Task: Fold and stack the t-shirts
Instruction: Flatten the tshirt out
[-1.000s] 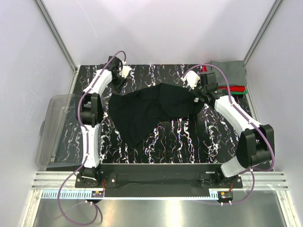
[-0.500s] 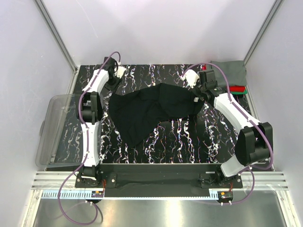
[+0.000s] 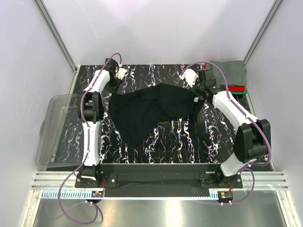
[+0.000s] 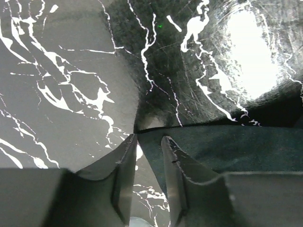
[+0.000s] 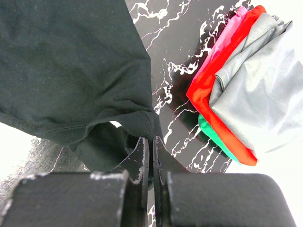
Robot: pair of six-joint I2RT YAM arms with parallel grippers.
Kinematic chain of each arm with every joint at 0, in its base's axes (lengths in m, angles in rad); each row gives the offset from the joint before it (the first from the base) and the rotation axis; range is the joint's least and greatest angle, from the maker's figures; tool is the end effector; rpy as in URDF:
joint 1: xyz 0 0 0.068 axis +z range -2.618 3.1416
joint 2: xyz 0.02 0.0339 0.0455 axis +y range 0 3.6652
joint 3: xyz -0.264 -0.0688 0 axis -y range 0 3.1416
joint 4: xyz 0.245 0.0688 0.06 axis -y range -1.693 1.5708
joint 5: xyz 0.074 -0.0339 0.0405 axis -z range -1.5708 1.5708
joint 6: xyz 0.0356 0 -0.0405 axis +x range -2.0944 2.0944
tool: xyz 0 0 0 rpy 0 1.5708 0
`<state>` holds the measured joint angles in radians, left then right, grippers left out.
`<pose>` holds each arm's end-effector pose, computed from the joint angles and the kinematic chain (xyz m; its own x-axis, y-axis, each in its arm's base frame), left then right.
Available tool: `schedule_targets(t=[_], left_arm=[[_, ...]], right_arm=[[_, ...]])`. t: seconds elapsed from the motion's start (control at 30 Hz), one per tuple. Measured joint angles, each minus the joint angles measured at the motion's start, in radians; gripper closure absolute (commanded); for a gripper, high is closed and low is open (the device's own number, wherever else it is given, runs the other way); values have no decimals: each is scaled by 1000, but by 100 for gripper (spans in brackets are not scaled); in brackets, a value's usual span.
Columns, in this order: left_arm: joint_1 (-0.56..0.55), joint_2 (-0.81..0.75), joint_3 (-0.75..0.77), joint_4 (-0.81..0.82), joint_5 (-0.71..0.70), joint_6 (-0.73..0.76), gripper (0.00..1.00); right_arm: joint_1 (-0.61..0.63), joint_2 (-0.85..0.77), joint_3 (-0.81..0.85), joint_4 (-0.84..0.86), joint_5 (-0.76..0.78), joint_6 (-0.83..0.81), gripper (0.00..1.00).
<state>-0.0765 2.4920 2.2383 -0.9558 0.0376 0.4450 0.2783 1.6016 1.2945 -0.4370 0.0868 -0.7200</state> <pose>0.5196 -0.0412 0.1673 -0.8033 0.4930 -0.3342 0.4824 0.8676 0.1204 0.3473 0.0960 0.2864 -0.3496 -0.7831 -0.5144 -0.5891 0.6106 -0.5293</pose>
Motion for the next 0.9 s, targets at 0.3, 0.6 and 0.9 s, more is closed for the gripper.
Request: schedule_targets(t=[0.3,0.6,0.9], left_arm=[[2,16,28,-39,26,1,71],[27,48,88,-112,85,5,100],[29,25,73,-141,119,10,100]], right_arm=[[0,18,11,-3,1,-5,100],[0,19,14,-3,1,-9,100],[0,19,22,-2,8,-8,100]])
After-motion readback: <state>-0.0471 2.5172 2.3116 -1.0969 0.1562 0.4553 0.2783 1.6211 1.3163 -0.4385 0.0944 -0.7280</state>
